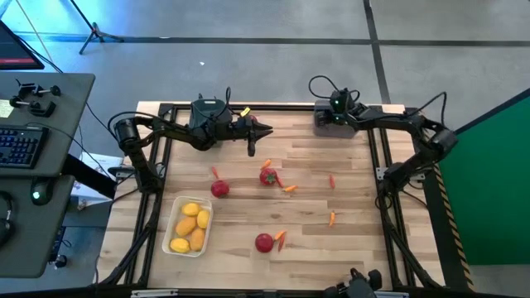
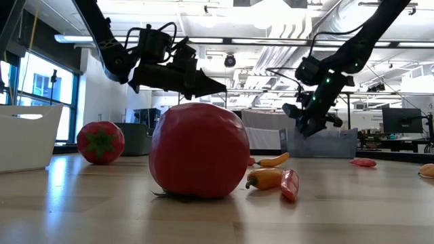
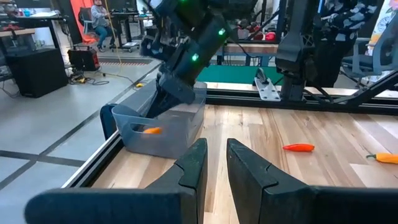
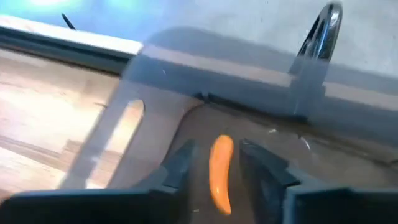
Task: Sort produce into baskets
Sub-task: Put the orange chili pepper into the black bin
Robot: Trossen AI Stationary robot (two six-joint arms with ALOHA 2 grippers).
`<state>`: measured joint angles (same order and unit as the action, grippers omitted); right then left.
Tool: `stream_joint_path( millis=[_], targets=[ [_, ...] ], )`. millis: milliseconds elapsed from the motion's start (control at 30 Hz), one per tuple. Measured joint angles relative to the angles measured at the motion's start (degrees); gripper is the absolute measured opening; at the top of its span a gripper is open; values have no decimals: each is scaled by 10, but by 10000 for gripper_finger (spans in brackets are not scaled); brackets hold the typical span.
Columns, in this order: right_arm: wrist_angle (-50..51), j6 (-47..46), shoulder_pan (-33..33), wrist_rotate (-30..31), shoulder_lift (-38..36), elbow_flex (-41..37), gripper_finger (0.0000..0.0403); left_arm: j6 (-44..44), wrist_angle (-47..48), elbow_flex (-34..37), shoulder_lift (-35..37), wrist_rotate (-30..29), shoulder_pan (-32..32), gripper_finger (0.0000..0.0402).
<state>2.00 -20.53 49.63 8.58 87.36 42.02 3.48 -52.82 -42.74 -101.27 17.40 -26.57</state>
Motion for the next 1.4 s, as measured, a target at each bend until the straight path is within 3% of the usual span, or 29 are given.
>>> stream_joint_path(
  millis=[233, 533, 900, 1133, 1400],
  targets=[
    [10, 15, -34, 4, -77, 0, 212, -3, -7, 0, 0, 0, 0, 45],
    [62, 118, -190, -125, -139, 0, 220, -4, -6, 0, 0, 0, 0, 45],
    [55, 96, -395, -131, -69, -28, 220, -3, -5, 0, 0, 0, 0, 45],
    [-3, 70, -452, -135, 8, -28, 220, -3, -5, 0, 0, 0, 0, 45],
    [-25, 52, -471, -162, 65, -28, 208, -4, 0, 0, 0, 0, 0, 45]
  ],
)
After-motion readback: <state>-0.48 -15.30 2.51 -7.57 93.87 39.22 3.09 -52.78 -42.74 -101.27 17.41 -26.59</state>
